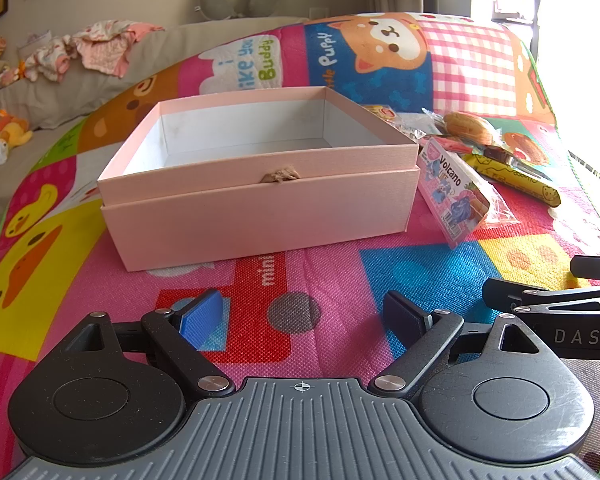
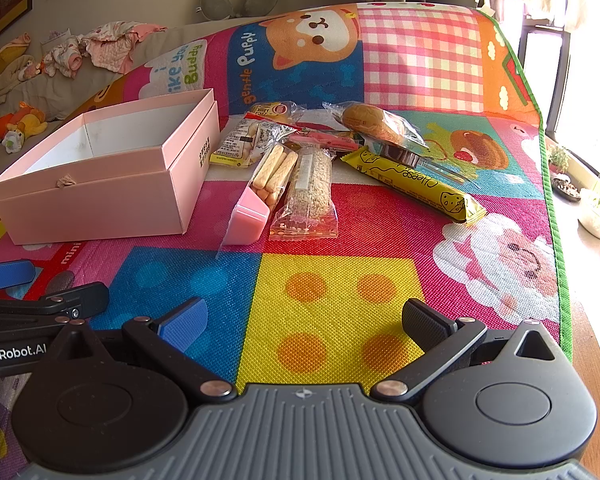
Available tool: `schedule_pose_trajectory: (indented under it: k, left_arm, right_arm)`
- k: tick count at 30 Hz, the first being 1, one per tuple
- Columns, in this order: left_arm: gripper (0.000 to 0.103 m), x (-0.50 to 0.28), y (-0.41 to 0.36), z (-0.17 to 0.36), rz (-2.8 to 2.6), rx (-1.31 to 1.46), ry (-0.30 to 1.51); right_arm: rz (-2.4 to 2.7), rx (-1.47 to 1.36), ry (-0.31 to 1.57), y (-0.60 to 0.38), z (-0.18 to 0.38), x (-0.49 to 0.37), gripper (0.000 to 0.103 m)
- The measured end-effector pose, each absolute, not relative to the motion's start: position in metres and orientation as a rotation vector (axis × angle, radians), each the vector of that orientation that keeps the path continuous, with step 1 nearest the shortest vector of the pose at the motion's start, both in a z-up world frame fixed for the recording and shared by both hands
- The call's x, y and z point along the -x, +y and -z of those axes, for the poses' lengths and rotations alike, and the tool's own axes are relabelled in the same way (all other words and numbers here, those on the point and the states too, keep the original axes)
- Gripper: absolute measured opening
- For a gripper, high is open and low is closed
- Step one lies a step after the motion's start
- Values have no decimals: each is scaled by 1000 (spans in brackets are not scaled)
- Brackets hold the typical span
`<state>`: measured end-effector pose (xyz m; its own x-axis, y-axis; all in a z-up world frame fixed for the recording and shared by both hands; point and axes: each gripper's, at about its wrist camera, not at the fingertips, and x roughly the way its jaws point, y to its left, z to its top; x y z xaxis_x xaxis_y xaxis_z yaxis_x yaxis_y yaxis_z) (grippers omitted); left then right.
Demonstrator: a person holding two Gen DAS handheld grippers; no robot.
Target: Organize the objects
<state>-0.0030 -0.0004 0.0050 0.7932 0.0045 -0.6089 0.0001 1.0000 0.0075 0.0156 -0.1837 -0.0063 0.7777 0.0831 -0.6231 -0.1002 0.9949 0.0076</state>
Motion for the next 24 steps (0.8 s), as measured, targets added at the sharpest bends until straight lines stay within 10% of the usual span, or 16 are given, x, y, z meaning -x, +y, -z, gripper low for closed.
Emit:
schedule_pose_trajectory:
  k: [24]
  left_arm:
    - [92,4,-1,-7,-3,-8,655]
  right_arm:
    - [-99,26,672,-183,7,-18,103]
